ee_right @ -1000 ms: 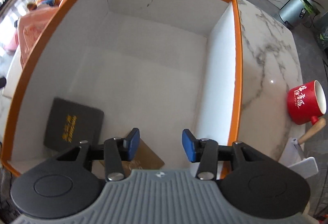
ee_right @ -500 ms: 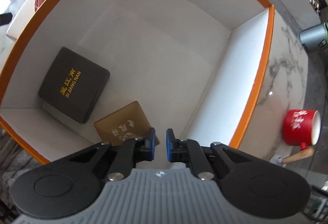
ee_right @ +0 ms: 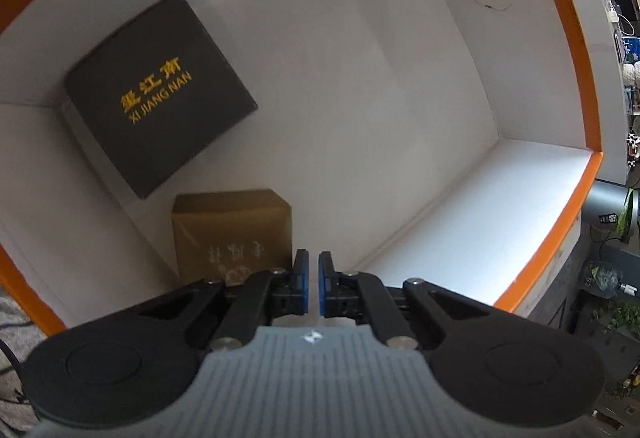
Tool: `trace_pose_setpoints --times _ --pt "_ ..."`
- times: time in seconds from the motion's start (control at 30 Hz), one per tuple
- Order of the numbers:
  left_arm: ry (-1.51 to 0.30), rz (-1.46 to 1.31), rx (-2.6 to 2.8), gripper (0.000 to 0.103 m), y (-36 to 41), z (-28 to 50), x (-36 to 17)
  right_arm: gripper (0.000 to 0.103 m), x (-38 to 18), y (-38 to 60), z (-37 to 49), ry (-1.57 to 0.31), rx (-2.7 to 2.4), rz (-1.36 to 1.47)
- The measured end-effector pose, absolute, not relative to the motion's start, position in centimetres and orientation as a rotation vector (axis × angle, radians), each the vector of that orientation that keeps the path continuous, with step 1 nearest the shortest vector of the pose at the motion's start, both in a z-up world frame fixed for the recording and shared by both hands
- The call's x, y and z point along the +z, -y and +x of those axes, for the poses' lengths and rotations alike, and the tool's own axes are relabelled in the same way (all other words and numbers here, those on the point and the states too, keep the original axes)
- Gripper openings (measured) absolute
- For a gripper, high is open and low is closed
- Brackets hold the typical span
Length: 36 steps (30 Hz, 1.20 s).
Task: Organize objects
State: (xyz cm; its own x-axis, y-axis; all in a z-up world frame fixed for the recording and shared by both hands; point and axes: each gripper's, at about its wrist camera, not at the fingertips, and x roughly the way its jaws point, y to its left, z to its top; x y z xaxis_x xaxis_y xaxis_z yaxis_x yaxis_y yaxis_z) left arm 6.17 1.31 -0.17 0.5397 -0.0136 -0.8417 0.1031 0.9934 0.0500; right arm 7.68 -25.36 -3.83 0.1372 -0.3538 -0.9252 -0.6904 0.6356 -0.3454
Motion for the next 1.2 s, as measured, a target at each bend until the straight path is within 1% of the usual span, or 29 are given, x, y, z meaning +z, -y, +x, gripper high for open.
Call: trace_pose_setpoints --times 0.13,0.33,0.43,0.53,0.63,0.7,0.77,0.87,0.93,1.0,1.1,1.13,1.17,1.2 --pt "-0.998 0.103 -0.076 0.1 -1.2 6.2 -0.2 0.003 -3.2 25.4 7.3 -1.371 0.381 -0.93" --pt "-0.996 0.115 -0.081 0.1 -0.9 6.1 -0.3 0.003 -1.9 25.9 7.0 -1.281 0.433 -0.867" --pt "-0.994 0.105 -0.074 0.1 -1.2 6.0 -0.2 0.004 -1.0 27.0 7.1 -1.327 0.36 -0.884" --pt "-0.996 0.105 -0.072 0.1 -1.1 6.0 -0.2 0.004 -0.6 28.4 7.0 -1.412 0.368 -1.024" --pt "-0.997 0.11 -0.092 0.1 -0.9 5.8 -0.2 0.004 -2.0 29.4 7.6 -1.543 0.406 -1.117" --pt "-0.993 0.104 -0.105 0.1 -0.8 5.8 0.0 0.004 -3.1 29.3 7.9 -1.586 0.462 -1.148" --pt "-0.989 0.093 -0.108 0.1 -0.9 5.8 0.2 0.004 -4.2 29.0 8.3 -1.614 0.522 -1.118" --pt "-0.992 0.077 -0.093 0.1 -1.4 6.0 0.2 0.003 -4.9 29.0 8.8 -1.611 0.554 -1.092" --pt "-0.998 0.066 -0.077 0.1 -1.8 6.2 0.1 0.003 -3.9 29.3 9.3 -1.534 0.547 -1.052" --pt "-1.002 0.06 -0.07 0.1 -2.0 6.4 0.0 0.003 -2.7 30.0 9.8 -1.497 0.538 -0.947" --pt "-0.998 0.058 -0.07 0.1 -2.3 6.3 0.2 0.007 -1.8 31.0 9.6 -1.486 0.504 -0.933" --pt "-0.994 0.056 -0.067 0.1 -2.5 6.3 0.3 0.022 -1.6 31.4 9.3 -1.49 0.456 -0.96" --pt "-0.989 0.053 -0.061 0.1 -2.7 6.3 0.5 0.063 -1.2 31.6 9.0 -1.475 0.381 -0.993" --pt "-0.983 0.049 -0.051 0.1 -3.1 6.3 0.7 0.082 -0.5 31.7 8.8 -1.438 0.322 -1.014"
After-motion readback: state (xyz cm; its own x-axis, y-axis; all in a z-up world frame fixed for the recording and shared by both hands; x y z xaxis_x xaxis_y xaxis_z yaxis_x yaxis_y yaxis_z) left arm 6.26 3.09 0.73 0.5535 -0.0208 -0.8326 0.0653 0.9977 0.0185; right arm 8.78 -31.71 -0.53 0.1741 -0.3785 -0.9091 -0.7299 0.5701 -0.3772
